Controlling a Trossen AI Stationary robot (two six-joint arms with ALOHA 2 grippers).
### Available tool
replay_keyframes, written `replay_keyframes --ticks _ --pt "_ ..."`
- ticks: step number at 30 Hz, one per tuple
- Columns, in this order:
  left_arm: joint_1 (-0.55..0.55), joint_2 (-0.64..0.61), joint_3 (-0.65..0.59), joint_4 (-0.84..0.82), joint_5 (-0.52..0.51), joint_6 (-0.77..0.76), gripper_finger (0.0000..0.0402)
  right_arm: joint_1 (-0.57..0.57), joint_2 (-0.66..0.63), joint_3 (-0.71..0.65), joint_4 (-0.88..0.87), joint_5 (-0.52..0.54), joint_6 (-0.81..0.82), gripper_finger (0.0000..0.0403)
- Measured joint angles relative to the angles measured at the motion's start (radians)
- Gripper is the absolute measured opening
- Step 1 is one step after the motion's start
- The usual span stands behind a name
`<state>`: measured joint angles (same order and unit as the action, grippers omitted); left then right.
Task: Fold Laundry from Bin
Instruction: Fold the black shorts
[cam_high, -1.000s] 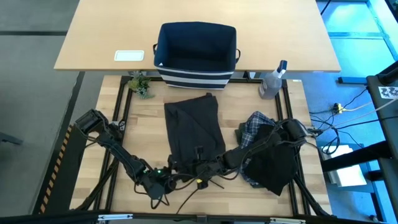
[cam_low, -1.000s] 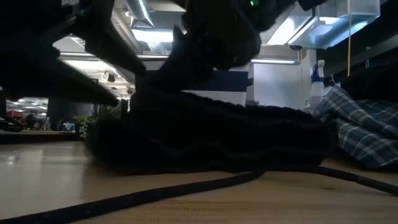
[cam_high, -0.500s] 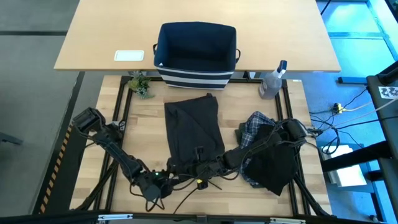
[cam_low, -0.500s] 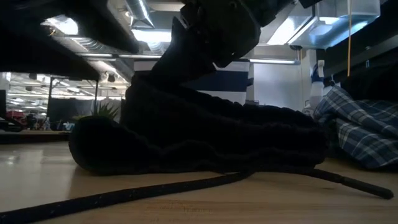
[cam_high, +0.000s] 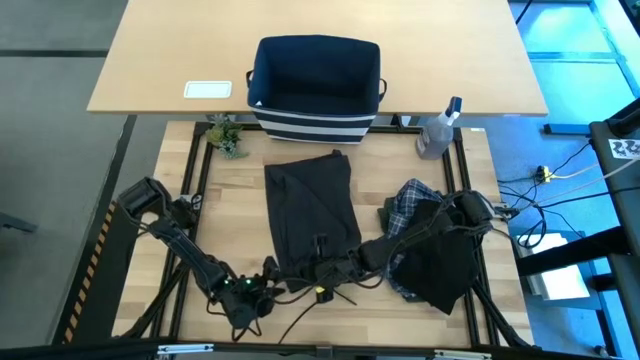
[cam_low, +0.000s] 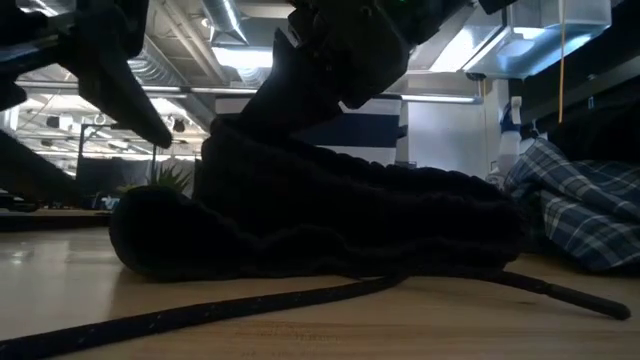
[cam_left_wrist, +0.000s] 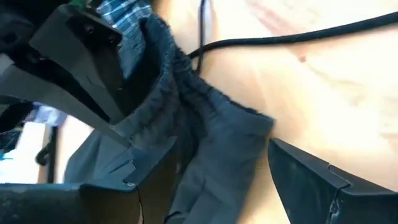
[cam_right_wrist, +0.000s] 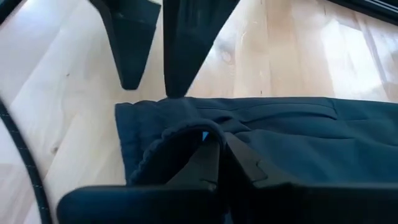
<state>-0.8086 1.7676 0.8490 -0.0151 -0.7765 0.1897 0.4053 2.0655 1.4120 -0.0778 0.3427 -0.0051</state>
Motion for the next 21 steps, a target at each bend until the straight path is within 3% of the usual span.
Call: replay_keyframes --ticks 10,17,21 --pt "-0.001 0.089 0.0 0.003 -0.062 0.028 0.0243 -0.016 0.0 0.0 -0.01 0.006 0.007 0.0009" --pt "-0.044 0.108 0.0 0.045 -0.259 0.057 0.0243 -0.03 0.0 0.0 -0.03 0.006 0.03 0.0009" --pt "-0.03 0.123 0.001 0.058 -0.217 0.015 0.0243 -0.034 0.0 0.0 -0.028 0.004 0.038 0.0009"
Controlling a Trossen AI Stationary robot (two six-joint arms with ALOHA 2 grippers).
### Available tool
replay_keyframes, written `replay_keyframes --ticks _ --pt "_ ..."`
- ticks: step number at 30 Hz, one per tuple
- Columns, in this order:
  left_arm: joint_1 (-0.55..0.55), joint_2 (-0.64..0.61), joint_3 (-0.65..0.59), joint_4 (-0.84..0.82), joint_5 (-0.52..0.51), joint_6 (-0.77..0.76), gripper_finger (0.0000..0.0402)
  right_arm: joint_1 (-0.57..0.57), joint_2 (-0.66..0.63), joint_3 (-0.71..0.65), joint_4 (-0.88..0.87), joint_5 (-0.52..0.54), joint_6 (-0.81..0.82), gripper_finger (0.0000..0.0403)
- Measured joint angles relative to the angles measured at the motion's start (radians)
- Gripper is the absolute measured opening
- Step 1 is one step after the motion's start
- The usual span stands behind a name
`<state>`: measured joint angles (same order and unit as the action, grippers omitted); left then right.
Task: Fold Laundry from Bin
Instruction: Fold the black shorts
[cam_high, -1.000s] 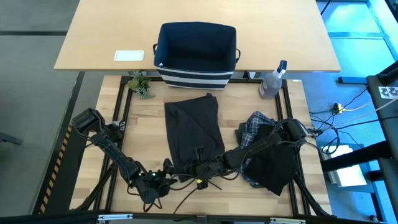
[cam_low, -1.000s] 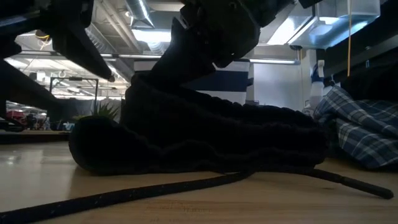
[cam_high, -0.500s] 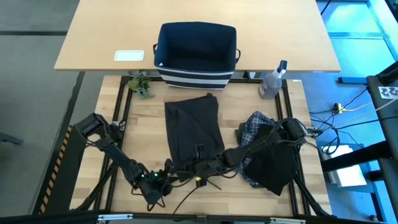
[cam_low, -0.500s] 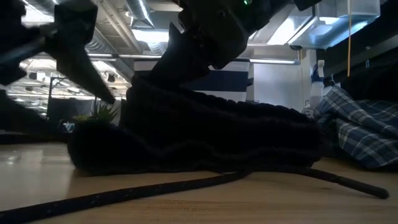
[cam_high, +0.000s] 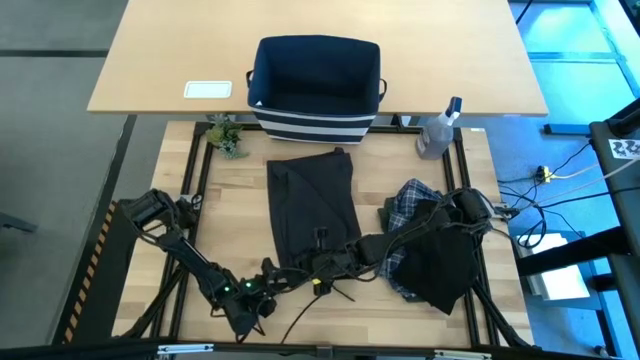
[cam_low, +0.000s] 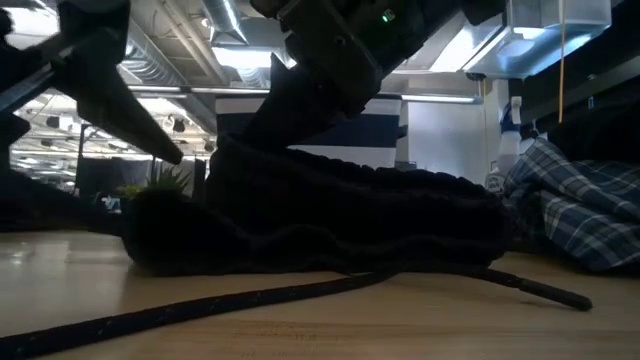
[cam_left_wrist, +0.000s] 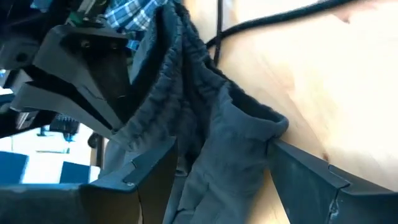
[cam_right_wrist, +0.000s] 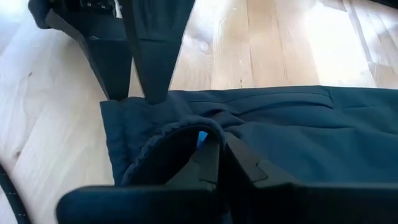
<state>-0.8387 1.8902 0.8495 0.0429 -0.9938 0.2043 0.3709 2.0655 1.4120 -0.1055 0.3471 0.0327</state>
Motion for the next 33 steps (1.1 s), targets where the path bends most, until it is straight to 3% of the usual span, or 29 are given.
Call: replay_keyframes --ticks 11,16,29,33 --pt "0.04 0.049 0.001 0.115 -0.116 -0.05 0.0243 0.0 0.021 0.0 0.005 -0.021 0.037 0.001" --pt "0.079 0.051 -0.001 0.123 -0.1 -0.123 0.0243 0.002 0.052 0.0 0.07 -0.082 0.044 0.001" --pt "0.13 0.05 -0.001 0.161 0.023 -0.118 0.0242 0.011 0.053 0.0 0.108 -0.122 0.042 0.001" --pt "0.13 0.05 0.0 0.162 0.022 -0.1 0.022 0.016 0.053 0.0 0.105 -0.126 0.034 0.001"
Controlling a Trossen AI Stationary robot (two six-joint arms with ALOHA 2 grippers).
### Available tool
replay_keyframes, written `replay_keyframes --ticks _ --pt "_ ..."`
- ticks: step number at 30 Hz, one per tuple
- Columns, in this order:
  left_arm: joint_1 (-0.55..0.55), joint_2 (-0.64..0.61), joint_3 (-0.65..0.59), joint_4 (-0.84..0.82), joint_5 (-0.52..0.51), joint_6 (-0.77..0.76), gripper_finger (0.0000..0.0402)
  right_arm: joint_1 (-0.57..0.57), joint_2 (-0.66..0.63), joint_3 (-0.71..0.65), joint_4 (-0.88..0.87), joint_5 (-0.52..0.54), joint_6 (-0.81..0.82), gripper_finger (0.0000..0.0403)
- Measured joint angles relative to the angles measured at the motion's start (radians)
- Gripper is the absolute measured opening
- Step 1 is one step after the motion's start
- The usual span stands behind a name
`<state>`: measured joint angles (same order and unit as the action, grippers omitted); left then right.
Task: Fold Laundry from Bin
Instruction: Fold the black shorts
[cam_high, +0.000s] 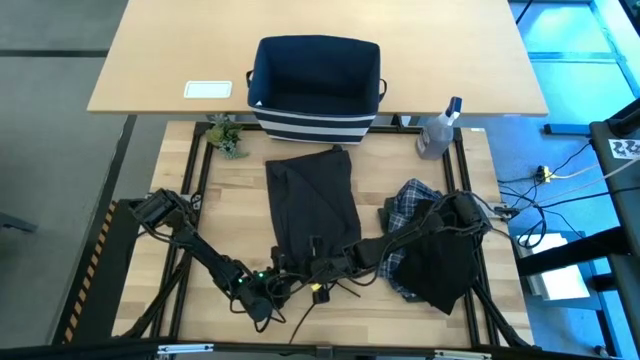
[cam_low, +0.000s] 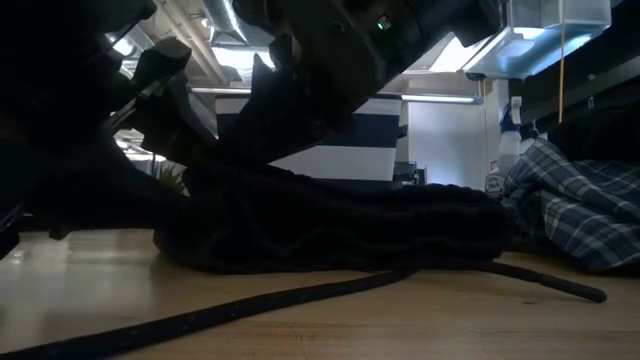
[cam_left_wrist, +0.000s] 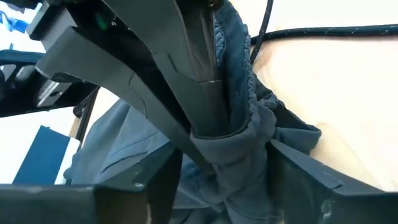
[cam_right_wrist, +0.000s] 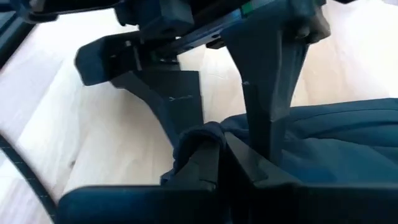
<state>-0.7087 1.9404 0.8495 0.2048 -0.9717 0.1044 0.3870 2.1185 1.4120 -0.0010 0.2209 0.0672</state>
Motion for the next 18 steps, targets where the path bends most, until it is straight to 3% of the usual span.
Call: replay_keyframes --ticks 4,10,18 --pt "0.0 0.0 0.001 0.0 0.002 0.006 0.0164 -0.002 0.0 0.0 -0.005 -0.034 -0.01 0.001" --pt "0.0 0.0 0.001 -0.002 0.028 0.009 0.003 -0.002 -0.003 0.03 -0.082 -0.09 -0.073 0.0018" --pt "0.004 -0.006 0.0 -0.01 0.027 0.013 0.0025 0.022 0.002 0.279 -0.485 -0.05 -0.144 0.0121"
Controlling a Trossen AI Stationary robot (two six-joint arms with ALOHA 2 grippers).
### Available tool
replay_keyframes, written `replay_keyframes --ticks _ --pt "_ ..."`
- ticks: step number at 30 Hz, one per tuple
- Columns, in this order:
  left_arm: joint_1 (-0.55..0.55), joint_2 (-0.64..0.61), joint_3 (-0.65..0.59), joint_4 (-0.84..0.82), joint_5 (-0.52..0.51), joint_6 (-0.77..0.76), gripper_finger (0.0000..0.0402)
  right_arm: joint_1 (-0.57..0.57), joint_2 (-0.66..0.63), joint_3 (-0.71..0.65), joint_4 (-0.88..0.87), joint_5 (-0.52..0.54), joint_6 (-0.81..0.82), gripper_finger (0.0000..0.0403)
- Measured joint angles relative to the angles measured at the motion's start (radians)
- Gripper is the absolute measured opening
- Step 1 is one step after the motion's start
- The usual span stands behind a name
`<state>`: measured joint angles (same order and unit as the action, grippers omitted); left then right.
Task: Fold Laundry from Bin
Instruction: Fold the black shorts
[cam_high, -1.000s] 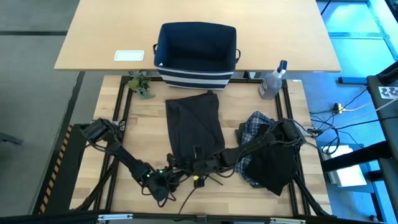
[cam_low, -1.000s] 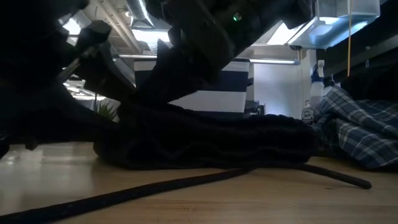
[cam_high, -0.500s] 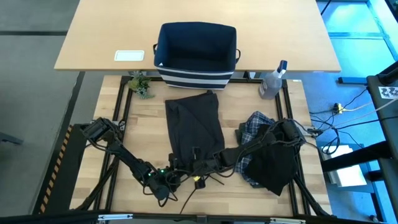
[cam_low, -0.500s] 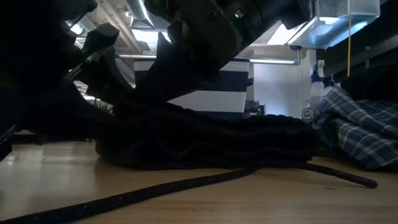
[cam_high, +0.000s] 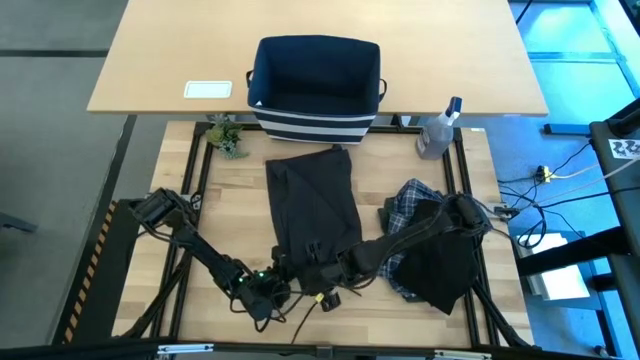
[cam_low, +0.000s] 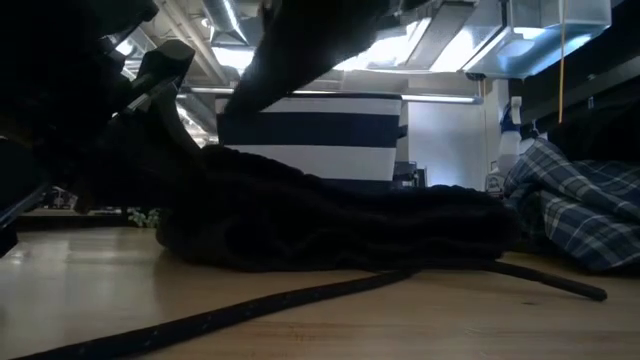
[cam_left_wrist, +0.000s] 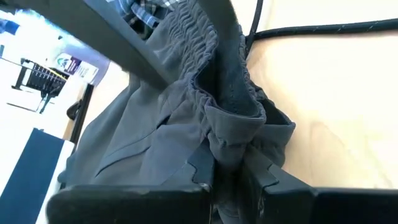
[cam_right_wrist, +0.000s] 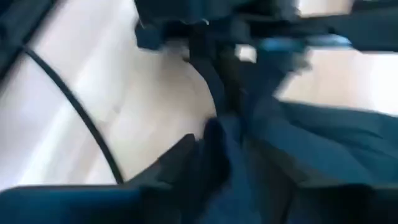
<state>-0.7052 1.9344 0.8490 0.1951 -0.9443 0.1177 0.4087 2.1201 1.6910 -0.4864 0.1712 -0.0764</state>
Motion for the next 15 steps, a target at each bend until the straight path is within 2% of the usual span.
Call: replay_keyframes --ticks 2,6,10,15 --pt "-0.001 -0.007 -0.001 -0.006 -0.008 0.003 0.0025 0.003 0.0 0.066 -0.124 0.061 -0.002 0.0146" --pt "-0.006 -0.028 -0.004 -0.014 -0.025 0.039 0.0025 0.017 -0.006 0.199 -0.389 0.319 -0.008 0.0164" --pt "-0.006 -0.047 -0.003 -0.008 -0.051 0.06 0.0025 0.021 -0.044 0.233 -0.486 0.365 0.02 0.0165" --pt "-0.008 -0.053 -0.003 -0.004 -0.063 0.071 0.0025 0.027 -0.11 0.138 -0.587 0.434 0.138 0.0165"
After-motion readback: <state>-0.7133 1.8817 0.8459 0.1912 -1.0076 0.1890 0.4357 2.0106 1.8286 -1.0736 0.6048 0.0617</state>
